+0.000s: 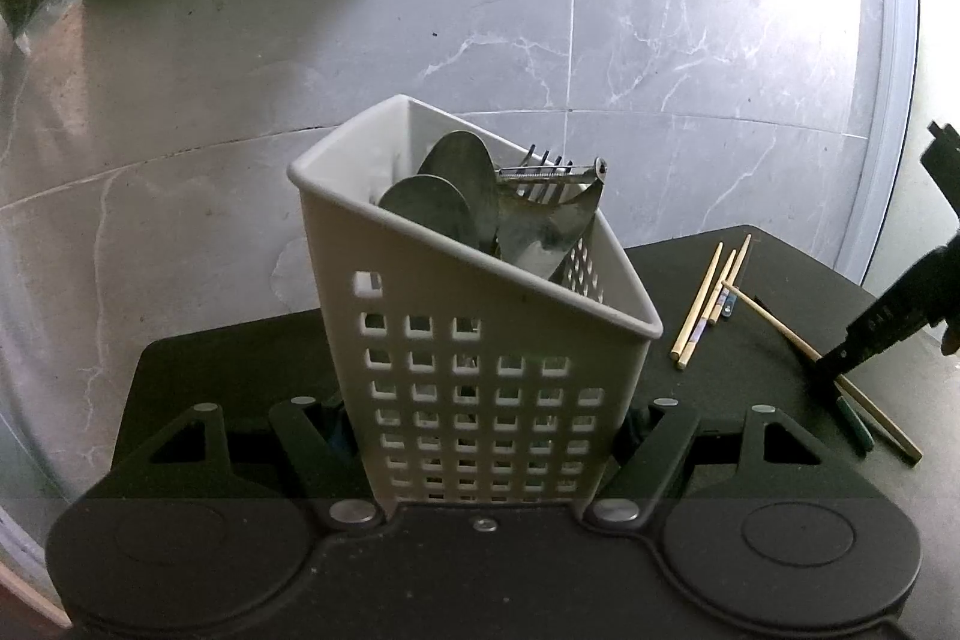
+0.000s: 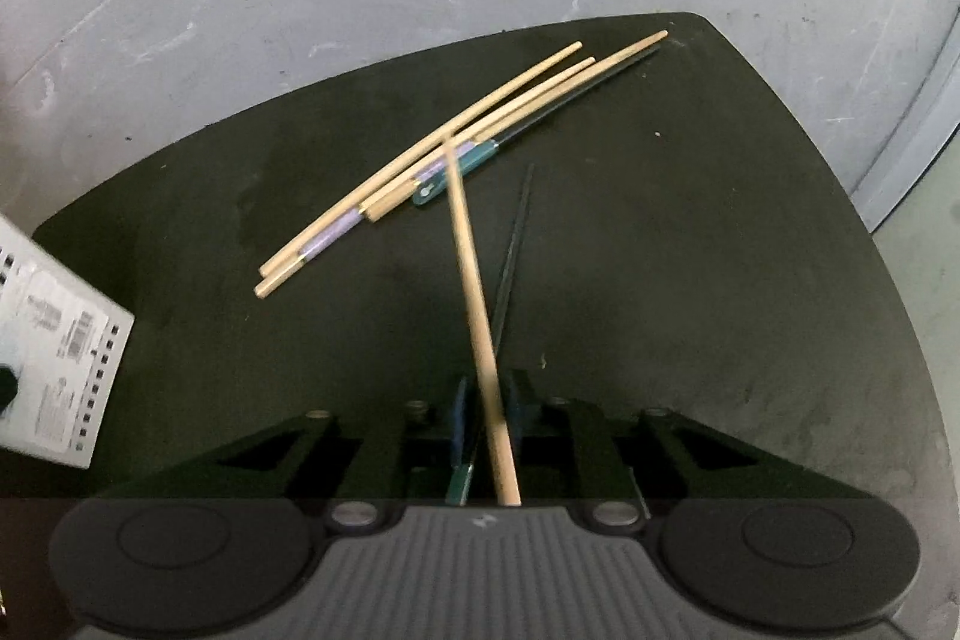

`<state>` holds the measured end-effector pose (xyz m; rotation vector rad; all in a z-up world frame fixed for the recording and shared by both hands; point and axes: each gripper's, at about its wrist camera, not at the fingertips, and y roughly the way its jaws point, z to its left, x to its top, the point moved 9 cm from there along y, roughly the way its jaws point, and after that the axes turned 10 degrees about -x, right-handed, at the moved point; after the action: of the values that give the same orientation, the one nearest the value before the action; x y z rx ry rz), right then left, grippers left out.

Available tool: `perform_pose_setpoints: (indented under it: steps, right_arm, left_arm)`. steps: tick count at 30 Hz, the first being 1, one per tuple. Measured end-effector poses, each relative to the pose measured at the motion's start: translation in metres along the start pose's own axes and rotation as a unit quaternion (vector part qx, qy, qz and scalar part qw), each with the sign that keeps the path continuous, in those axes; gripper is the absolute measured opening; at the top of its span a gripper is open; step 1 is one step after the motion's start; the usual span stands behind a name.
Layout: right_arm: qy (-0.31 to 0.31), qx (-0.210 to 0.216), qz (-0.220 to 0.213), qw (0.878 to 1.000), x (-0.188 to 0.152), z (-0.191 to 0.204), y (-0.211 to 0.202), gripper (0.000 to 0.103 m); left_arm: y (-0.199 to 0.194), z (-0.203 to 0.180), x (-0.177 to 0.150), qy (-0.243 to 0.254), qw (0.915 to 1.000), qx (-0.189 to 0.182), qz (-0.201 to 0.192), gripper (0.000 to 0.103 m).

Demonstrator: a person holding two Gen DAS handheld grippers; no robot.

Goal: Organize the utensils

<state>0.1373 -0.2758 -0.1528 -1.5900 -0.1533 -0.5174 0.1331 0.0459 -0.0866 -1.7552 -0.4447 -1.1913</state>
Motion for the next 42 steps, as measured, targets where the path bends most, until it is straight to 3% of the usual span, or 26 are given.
perform_pose_setpoints:
  steps: [6, 16, 20, 22, 23, 28, 32, 42]
  right_arm:
    - [-0.014, -0.021, -0.003, 1.000, 0.003, 0.010, 0.002, 0.007]
    - [-0.077, 0.016, 0.017, 0.997, -0.001, 0.023, 0.000, 0.008]
    - [-0.070, 0.022, 0.018, 0.997, 0.004, 0.031, 0.002, 0.029]
    - [-0.074, 0.020, 0.019, 0.997, 0.004, 0.035, 0.002, 0.019]
    - [-0.080, 0.015, 0.019, 0.997, 0.006, 0.035, 0.005, 0.008]
    - [-0.053, 0.039, 0.036, 0.997, 0.008, 0.030, 0.007, 0.006]
    - [-0.074, 0.034, 0.038, 0.996, 0.004, 0.035, 0.004, 0.005]
    - [-0.007, 0.080, 0.047, 0.996, 0.001, 0.016, 0.000, 0.005]
  left_arm:
    - [0.000, 0.000, 0.000, -0.002, 1.0000, 0.002, -0.001, 0.076]
    - [0.000, 0.000, 0.000, -0.003, 1.0000, 0.002, -0.001, 0.076]
    - [0.000, 0.000, 0.000, -0.003, 1.0000, 0.002, -0.001, 0.076]
    - [0.000, 0.000, 0.000, -0.004, 1.0000, 0.002, -0.001, 0.076]
    - [0.000, 0.000, 0.000, -0.004, 1.0000, 0.002, -0.002, 0.076]
    - [0.000, 0.000, -0.001, -0.008, 0.9999, 0.003, -0.005, 0.077]
    - [0.001, 0.002, -0.001, -0.012, 0.9999, 0.003, -0.006, 0.077]
    - [-0.001, 0.002, -0.002, -0.011, 0.9999, 0.006, -0.006, 0.077]
